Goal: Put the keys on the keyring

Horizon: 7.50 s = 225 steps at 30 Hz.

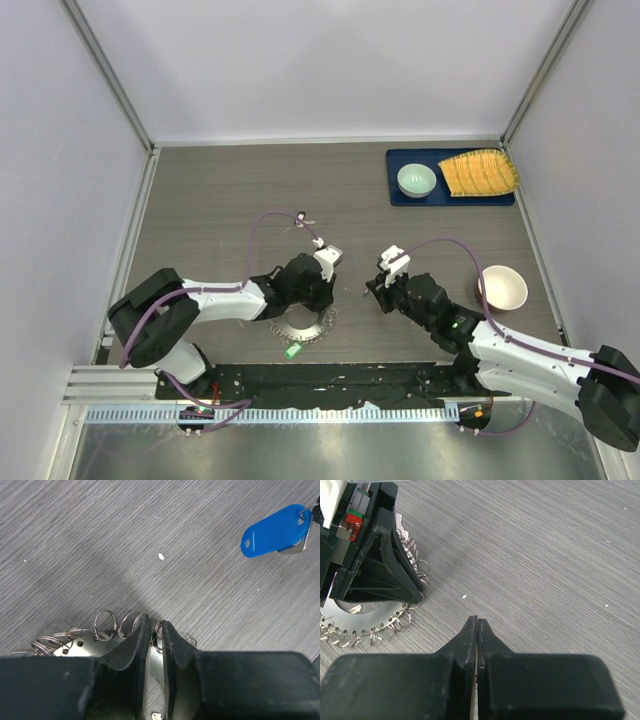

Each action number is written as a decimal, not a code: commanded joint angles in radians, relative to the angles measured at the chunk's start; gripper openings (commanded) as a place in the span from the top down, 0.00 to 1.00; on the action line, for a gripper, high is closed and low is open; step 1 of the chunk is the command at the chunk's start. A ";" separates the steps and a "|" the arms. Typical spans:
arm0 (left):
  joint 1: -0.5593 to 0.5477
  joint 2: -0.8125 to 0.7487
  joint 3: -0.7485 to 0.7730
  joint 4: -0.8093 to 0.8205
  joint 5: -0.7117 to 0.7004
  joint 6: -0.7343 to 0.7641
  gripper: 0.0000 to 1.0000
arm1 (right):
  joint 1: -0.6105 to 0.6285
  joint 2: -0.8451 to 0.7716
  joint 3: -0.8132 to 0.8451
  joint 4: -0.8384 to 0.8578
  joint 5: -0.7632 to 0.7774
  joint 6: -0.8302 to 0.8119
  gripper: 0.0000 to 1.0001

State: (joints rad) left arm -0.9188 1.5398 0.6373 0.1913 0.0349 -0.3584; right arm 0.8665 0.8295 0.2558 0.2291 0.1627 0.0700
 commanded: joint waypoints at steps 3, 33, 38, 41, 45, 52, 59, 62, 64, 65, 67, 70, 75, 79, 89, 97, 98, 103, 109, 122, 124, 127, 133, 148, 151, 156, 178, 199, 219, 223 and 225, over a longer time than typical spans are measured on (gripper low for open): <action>-0.008 0.017 0.073 -0.087 -0.069 -0.023 0.75 | -0.003 0.023 0.043 0.029 0.031 0.030 0.99; 0.020 0.022 0.196 -0.345 -0.038 -0.037 0.76 | -0.007 0.000 0.013 0.045 0.046 0.051 0.99; 0.023 0.023 0.193 -0.342 0.011 -0.033 0.75 | -0.007 -0.001 0.010 0.047 0.046 0.051 0.99; 0.023 0.025 0.188 -0.348 0.008 -0.024 0.75 | -0.007 -0.001 0.010 0.047 0.047 0.050 0.99; 0.021 0.026 0.183 -0.351 0.011 -0.020 0.75 | -0.007 0.000 0.008 0.052 0.047 0.050 0.99; 0.021 0.029 0.179 -0.348 0.028 -0.022 0.74 | -0.009 0.000 0.007 0.055 0.041 0.045 0.99; 0.021 0.023 0.185 -0.348 0.040 -0.030 0.65 | -0.009 0.007 0.003 0.061 0.040 0.044 0.99; 0.020 -0.007 0.180 -0.349 0.023 -0.059 0.52 | -0.009 0.008 0.005 0.061 0.038 0.045 0.99; 0.015 -0.027 0.171 -0.351 0.002 -0.085 0.46 | -0.009 0.008 0.003 0.061 0.040 0.045 0.99; 0.014 -0.036 0.168 -0.351 -0.007 -0.091 0.43 | -0.009 0.008 0.003 0.064 0.043 0.045 0.99; 0.008 -0.059 0.168 -0.358 -0.021 -0.115 0.42 | -0.009 0.008 0.000 0.067 0.046 0.045 0.99; -0.005 -0.076 0.168 -0.365 -0.056 -0.134 0.41 | -0.009 0.007 0.000 0.067 0.047 0.045 0.99; -0.012 -0.075 0.165 -0.369 -0.075 -0.123 0.55 | -0.009 0.000 -0.003 0.069 0.051 0.047 0.99; -0.009 -0.092 0.145 -0.366 -0.115 -0.097 0.66 | -0.009 -0.001 -0.006 0.069 0.051 0.045 0.99; 0.017 -0.061 0.113 -0.274 -0.084 0.022 0.76 | -0.009 -0.009 -0.012 0.073 0.047 0.047 0.99; 0.032 -0.066 0.070 -0.197 -0.038 0.114 0.74 | -0.009 -0.015 -0.016 0.078 0.041 0.040 0.99; 0.034 -0.064 0.070 -0.172 -0.002 0.116 0.74 | -0.009 -0.016 -0.016 0.078 0.041 0.042 0.99; 0.032 -0.060 0.062 -0.151 0.023 0.136 0.73 | -0.009 -0.020 -0.018 0.081 0.040 0.037 0.99; 0.032 -0.035 0.071 -0.148 0.036 0.151 0.73 | -0.009 -0.015 -0.018 0.082 0.037 0.036 0.99; 0.040 -0.020 0.070 -0.162 0.026 0.134 0.70 | -0.009 -0.003 -0.018 0.090 0.026 0.030 0.99; 0.038 -0.021 0.068 -0.168 0.031 0.125 0.71 | -0.009 -0.001 -0.018 0.092 0.026 0.028 0.99; 0.040 -0.036 0.070 -0.182 0.026 0.115 0.71 | -0.011 -0.004 -0.018 0.090 0.024 0.028 0.99; 0.044 -0.081 0.085 -0.230 -0.021 0.061 0.63 | -0.009 -0.001 -0.018 0.090 0.021 0.030 0.99; 0.116 -0.060 0.056 -0.201 0.091 -0.016 0.69 | -0.011 0.000 -0.018 0.088 0.028 0.034 0.99; 0.117 -0.047 0.056 -0.202 0.097 -0.013 0.70 | -0.009 0.002 -0.018 0.090 0.028 0.033 0.99; 0.117 -0.021 0.056 -0.205 0.088 0.002 0.70 | -0.009 0.005 -0.018 0.093 0.028 0.033 0.99; 0.117 -0.161 0.061 -0.276 0.114 0.009 1.00 | -0.009 0.033 0.022 0.063 -0.035 0.033 0.99; 0.118 -0.415 -0.272 0.285 0.224 0.125 1.00 | -0.017 0.299 0.252 -0.165 0.043 0.163 0.99; 0.120 -0.494 -0.403 0.461 0.191 0.254 1.00 | -0.139 0.869 0.547 -0.074 0.029 0.096 0.98; 0.120 -0.501 -0.410 0.471 0.201 0.262 1.00 | -0.139 0.817 0.504 -0.022 0.002 0.085 0.91; 0.118 -0.506 -0.412 0.476 0.204 0.271 1.00 | -0.139 0.743 0.462 0.024 -0.028 0.065 0.84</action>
State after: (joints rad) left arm -0.8036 1.0641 0.2295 0.5678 0.2359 -0.1204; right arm 0.7288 1.6695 0.7761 0.1829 0.1837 0.1715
